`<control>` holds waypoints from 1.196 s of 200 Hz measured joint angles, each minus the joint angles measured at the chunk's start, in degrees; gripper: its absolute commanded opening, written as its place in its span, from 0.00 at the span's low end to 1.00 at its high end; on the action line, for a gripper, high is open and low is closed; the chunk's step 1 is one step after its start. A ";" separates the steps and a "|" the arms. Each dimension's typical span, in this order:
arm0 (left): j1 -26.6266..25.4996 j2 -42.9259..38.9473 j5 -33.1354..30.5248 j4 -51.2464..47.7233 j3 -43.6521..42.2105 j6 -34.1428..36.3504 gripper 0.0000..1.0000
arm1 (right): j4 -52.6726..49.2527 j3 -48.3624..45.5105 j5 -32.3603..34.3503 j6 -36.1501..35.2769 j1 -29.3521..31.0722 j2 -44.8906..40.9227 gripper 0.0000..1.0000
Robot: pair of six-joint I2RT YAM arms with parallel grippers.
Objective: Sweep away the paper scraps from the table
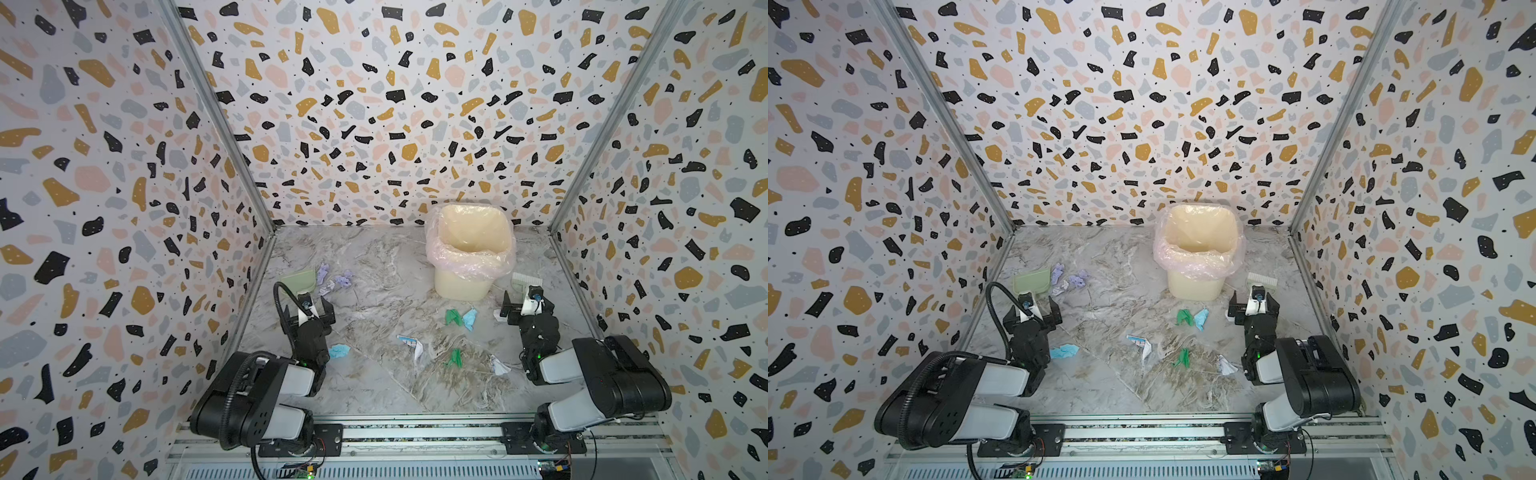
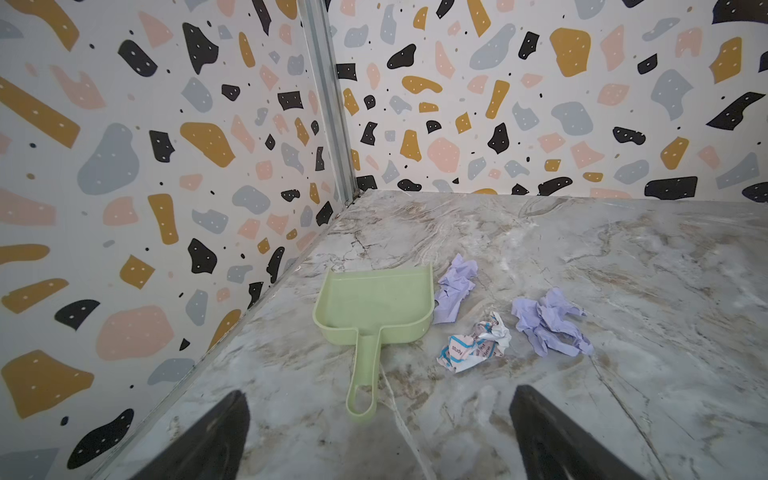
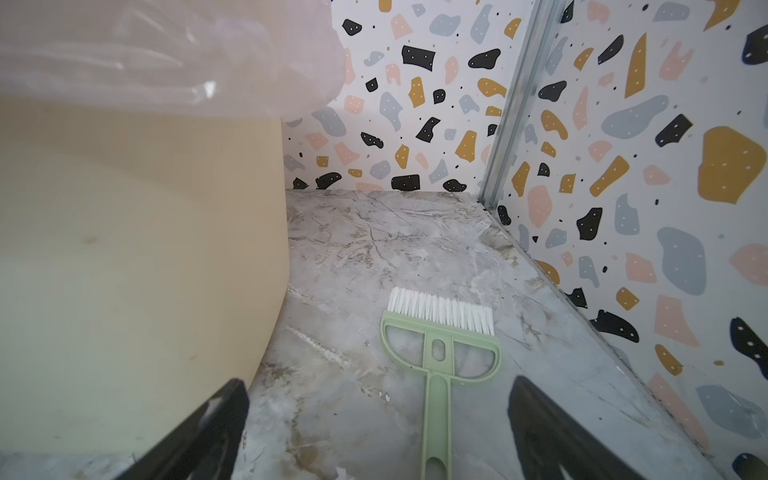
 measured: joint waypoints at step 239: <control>0.59 -3.15 0.00 -8.02 2.82 -0.90 0.99 | -2.99 -0.70 4.52 -0.20 2.45 -4.59 0.99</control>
